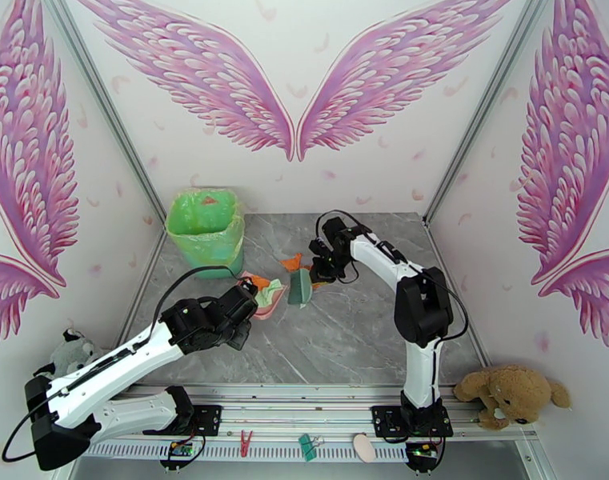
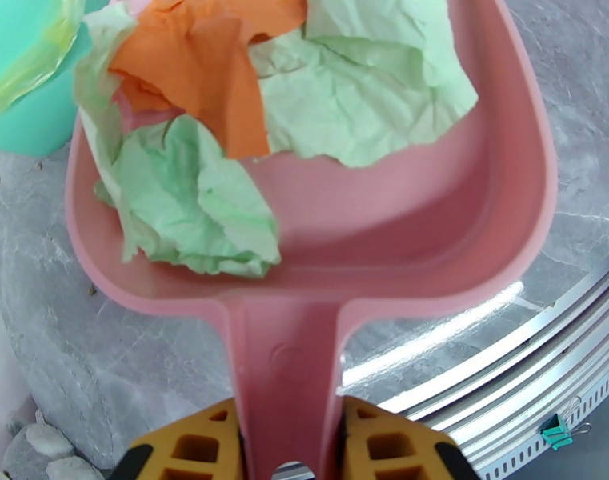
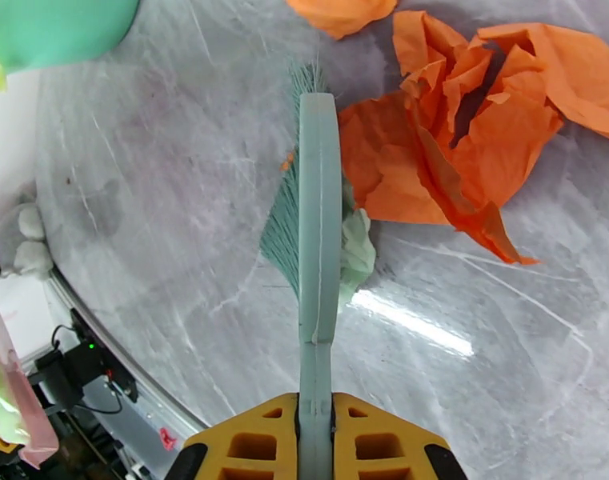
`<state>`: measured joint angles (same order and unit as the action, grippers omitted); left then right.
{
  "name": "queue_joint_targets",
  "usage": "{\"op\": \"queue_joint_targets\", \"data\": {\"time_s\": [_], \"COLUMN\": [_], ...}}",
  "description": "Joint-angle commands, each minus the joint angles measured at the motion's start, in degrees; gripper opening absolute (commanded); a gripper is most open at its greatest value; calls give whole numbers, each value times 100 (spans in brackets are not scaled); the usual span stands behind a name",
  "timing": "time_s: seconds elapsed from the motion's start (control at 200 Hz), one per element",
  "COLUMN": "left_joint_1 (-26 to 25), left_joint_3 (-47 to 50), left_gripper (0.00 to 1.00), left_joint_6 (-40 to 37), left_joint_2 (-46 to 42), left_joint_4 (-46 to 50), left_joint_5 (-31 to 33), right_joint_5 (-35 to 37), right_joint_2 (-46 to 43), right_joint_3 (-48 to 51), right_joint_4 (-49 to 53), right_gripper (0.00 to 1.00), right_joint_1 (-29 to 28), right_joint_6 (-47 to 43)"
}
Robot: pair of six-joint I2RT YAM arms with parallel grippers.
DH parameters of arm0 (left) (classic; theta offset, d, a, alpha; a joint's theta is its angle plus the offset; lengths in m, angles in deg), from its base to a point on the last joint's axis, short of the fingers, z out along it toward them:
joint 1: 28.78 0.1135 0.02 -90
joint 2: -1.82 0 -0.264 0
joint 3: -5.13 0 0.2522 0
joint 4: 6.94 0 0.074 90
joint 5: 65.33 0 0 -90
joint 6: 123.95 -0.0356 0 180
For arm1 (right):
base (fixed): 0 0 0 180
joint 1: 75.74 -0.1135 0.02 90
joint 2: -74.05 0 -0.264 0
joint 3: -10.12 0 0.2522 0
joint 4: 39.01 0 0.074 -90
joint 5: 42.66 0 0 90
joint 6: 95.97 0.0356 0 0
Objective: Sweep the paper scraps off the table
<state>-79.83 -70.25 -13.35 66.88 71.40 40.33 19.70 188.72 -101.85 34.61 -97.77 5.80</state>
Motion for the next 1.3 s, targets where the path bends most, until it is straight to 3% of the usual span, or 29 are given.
{"op": "queue_joint_targets", "data": {"time_s": [0.0,0.18,0.445,0.705,0.815,1.095,1.295], "left_joint_1": [85,674,1209,1513,1685,2031,2318], "left_joint_3": [-112,-59,76,522,623,544,332], "left_gripper": [0,0,0,0,0,0,0], "left_joint_6": [-645,-1434,-2935,-3974,-4283,-4768,-4979], "left_joint_2": [160,516,937,410,637,1423,1815], "left_joint_4": [-384,-753,-1301,-1778,-1912,-1988,-1704], "left_joint_5": [-75,-578,-1676,-1344,-1049,-1663,-1726], "right_joint_5": [-563,-1232,-1207,-1004,-886,-690,-485], "right_joint_2": [-454,-392,1085,1936,2006,1994,1646], "right_joint_3": [-16,-284,-1545,-2369,-2157,-1532,-905], "right_joint_4": [-175,-1295,-2305,-1934,-1971,-2022,-1945], "right_gripper": [0,0,0,0,0,0,0], "right_joint_1": [180,374,309,163,154,276,516], "right_joint_6": [238,1474,3076,3030,2939,2623,2230]}}
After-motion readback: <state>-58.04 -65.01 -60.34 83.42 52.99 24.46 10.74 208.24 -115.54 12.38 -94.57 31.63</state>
